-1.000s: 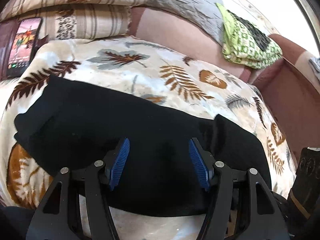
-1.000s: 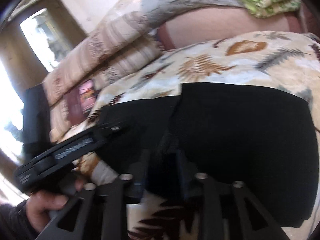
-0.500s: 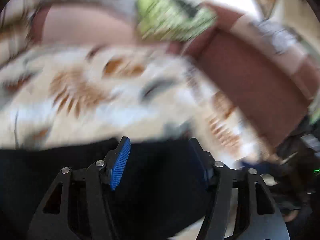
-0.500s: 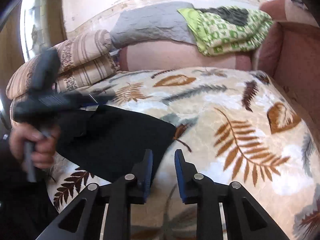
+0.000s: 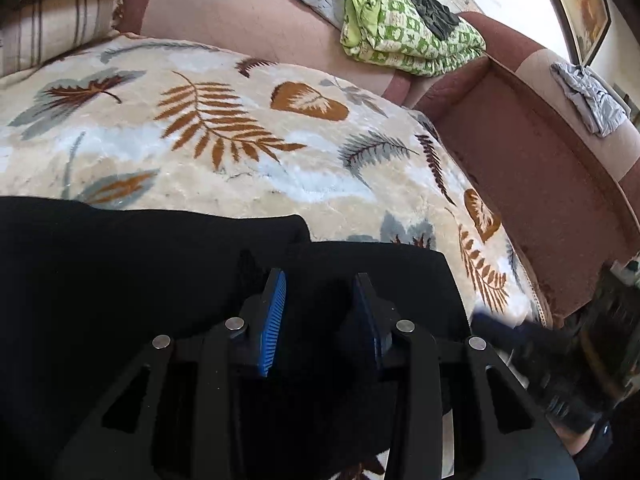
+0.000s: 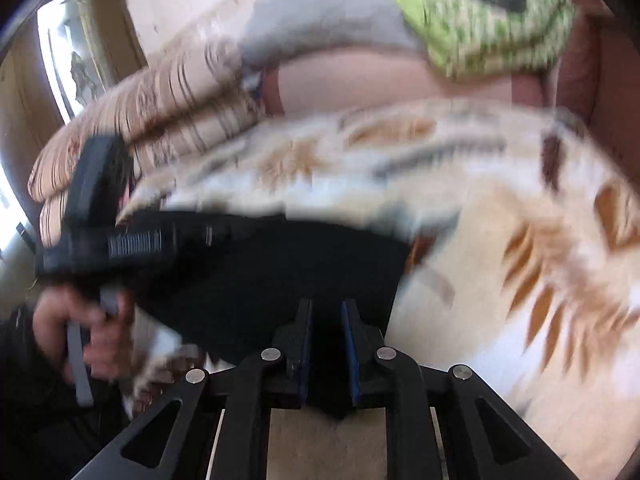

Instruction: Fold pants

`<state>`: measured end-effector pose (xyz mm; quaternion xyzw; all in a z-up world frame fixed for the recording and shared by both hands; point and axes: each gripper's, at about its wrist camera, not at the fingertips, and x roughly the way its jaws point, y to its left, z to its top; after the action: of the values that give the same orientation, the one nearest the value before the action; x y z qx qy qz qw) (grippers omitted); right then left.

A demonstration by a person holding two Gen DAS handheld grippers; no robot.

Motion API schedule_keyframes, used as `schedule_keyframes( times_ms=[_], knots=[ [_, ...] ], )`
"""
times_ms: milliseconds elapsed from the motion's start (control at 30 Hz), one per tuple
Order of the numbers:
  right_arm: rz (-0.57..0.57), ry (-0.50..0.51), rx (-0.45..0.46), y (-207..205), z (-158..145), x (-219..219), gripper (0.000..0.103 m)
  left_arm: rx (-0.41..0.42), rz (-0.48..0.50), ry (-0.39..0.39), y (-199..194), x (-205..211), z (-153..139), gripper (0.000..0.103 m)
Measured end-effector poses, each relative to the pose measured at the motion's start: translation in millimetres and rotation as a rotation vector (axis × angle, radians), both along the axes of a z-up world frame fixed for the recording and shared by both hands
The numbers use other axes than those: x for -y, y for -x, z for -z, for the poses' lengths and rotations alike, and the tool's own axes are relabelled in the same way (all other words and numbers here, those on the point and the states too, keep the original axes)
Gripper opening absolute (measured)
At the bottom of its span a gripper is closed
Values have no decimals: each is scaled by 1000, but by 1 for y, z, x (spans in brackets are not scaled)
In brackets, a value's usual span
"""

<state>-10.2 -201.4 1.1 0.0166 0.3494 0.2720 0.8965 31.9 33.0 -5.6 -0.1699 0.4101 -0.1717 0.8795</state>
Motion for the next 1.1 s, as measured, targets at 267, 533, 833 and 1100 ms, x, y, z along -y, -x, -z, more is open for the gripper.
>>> schedule_keyframes(
  times_ms=[267,533,833,1100],
  knots=[
    [96,114,-73,-63,33,-23,14,50,-12,-144,21,15,0,35],
    [129,45,-17,-40,5,-10,14,64,-12,-174,20,19,1,35],
    [58,127,-23,-16,27,-23,14,125,27,-173,25,29,2,63],
    [66,70,-55,-13,24,-21,29,177,23,-265,34,49,3,78]
  ],
)
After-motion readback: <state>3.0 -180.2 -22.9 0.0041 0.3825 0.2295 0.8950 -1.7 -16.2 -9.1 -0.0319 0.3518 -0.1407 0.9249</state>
